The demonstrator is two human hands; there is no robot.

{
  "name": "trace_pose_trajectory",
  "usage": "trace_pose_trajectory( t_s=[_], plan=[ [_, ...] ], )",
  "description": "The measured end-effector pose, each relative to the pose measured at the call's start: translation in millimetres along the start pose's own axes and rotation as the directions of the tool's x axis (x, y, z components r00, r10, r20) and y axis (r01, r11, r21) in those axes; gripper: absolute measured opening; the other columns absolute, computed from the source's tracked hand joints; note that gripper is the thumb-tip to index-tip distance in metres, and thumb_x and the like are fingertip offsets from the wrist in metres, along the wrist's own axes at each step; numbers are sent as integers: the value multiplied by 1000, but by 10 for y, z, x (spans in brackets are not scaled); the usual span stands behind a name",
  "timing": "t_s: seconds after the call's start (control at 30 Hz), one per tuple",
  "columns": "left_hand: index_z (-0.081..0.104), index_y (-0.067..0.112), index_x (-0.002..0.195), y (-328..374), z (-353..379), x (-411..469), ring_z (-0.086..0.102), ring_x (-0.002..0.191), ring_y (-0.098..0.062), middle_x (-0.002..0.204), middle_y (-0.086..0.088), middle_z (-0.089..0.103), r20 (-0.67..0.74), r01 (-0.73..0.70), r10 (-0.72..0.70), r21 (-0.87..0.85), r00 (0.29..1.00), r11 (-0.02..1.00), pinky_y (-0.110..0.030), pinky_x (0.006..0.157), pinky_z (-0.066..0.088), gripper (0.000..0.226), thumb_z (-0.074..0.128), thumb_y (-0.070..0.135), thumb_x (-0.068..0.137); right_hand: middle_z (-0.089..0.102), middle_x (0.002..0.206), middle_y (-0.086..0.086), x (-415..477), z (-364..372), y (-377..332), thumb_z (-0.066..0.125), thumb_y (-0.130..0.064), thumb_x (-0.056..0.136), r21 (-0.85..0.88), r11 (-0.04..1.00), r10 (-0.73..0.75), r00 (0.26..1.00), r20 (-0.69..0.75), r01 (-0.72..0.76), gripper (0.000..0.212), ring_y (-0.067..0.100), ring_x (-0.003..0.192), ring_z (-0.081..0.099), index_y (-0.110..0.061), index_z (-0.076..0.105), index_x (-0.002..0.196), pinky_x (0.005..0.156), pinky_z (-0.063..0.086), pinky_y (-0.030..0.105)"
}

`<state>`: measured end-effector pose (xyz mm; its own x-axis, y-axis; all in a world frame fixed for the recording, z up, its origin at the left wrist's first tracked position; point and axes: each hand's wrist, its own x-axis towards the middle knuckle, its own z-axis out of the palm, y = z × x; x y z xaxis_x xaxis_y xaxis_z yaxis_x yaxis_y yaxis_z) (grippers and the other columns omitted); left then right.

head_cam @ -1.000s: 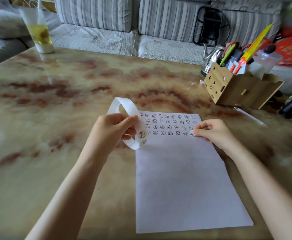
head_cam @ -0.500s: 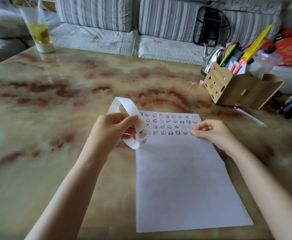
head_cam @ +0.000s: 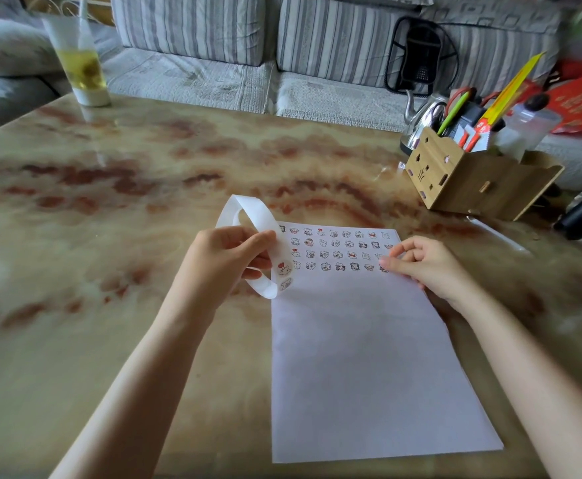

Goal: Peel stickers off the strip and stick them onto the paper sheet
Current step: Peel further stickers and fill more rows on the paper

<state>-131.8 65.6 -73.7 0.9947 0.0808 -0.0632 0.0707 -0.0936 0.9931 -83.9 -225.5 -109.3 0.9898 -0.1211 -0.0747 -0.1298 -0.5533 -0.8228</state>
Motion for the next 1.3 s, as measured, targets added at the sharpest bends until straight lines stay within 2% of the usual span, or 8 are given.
trace_pose_trajectory(
  t_s=[0.1,0.37,0.5,0.7,0.87,1.13,1.23,1.3],
  plan=[
    [73,16,72,-2,-1,0,69,71,-11,75,-6,74,0,-4,4,2,1000,1000,-25,70,57,18,64,22,87,51,59,1,2,20,-6,80,-16,75,-6,1000,7,1000,-4,-7,26,7,47,47,-8,59,88,38,33,12],
    [73,14,74,-2,7,13,69,71,-13,76,-8,74,-6,2,-2,13,1000,1000,-26,71,57,18,64,22,87,51,58,2,11,7,18,67,-6,85,-20,1000,3,1000,-31,-3,7,8,47,42,-9,61,87,41,31,15],
    [73,13,75,-1,4,3,69,72,-13,76,-8,74,-7,0,0,12,1000,1000,-26,71,57,18,64,22,88,53,56,-1,-3,-15,9,74,-11,81,-10,1000,0,1000,-1,0,15,3,40,42,-8,61,88,41,32,18],
    [73,16,73,0,9,15,70,77,-20,76,-6,75,-7,20,-20,9,1000,1000,-36,79,56,18,65,25,87,54,59,0,-16,-64,28,68,-3,83,-7,1000,-4,1000,23,5,14,-1,42,45,-2,63,96,40,35,13],
    [73,16,72,3,2,5,69,73,-13,75,-5,75,-2,14,-14,4,1000,1000,-30,75,56,19,64,23,87,56,62,0,-43,-57,5,75,-9,79,11,1000,-3,999,53,2,22,10,55,49,-6,62,95,41,34,14],
    [72,15,73,15,4,-5,68,68,-8,73,-4,74,-1,9,-9,-6,1000,1000,-23,69,56,18,64,22,87,51,60,0,-7,28,-16,76,-22,79,2,1000,16,999,-28,-15,22,9,49,45,-8,60,89,43,33,16],
    [72,15,73,16,3,-8,68,69,-8,74,-3,74,2,8,-7,-6,1000,1000,-23,69,56,18,64,22,87,50,58,-1,19,67,8,77,-17,78,-19,1000,24,997,-72,-25,19,3,43,45,-11,59,84,47,33,19],
    [72,15,74,20,0,-11,68,68,-8,73,-3,74,3,4,-4,-9,1000,1000,-22,67,56,18,64,21,88,50,56,1,26,61,33,71,-8,82,-15,1000,16,996,-83,-17,12,-1,37,44,-9,59,84,42,33,12]
  ],
)
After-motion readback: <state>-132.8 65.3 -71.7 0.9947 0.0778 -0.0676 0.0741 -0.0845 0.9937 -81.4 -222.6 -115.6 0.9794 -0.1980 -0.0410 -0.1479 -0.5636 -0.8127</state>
